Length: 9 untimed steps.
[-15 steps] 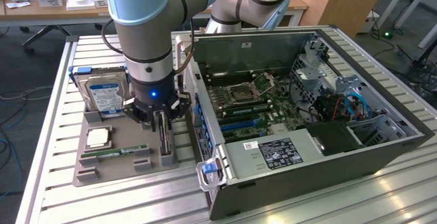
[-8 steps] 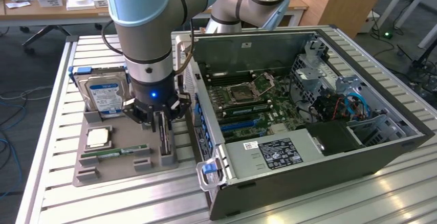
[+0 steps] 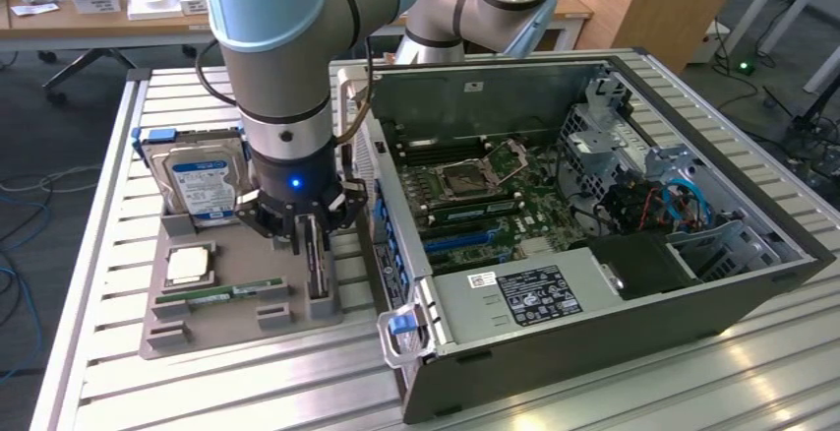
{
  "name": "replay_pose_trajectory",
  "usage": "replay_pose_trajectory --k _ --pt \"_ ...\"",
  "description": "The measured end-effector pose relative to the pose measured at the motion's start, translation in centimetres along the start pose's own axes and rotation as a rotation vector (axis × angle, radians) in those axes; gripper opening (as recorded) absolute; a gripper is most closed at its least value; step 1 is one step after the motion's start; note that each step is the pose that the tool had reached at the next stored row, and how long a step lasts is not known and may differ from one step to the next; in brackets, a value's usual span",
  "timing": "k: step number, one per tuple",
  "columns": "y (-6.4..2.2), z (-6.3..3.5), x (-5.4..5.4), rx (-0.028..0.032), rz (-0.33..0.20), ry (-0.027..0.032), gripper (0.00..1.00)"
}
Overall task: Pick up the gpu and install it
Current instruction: 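Pick up the gpu and move the gpu toward the slot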
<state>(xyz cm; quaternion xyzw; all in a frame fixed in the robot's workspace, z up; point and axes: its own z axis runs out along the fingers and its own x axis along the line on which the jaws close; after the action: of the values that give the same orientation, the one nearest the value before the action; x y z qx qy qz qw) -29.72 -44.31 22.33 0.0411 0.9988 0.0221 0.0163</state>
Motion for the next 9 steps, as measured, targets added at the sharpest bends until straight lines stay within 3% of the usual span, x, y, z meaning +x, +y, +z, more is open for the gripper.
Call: replay_pose_trajectory --k 9 --pt "0.07 -0.18 0.00 0.0001 0.000 0.0001 0.42"
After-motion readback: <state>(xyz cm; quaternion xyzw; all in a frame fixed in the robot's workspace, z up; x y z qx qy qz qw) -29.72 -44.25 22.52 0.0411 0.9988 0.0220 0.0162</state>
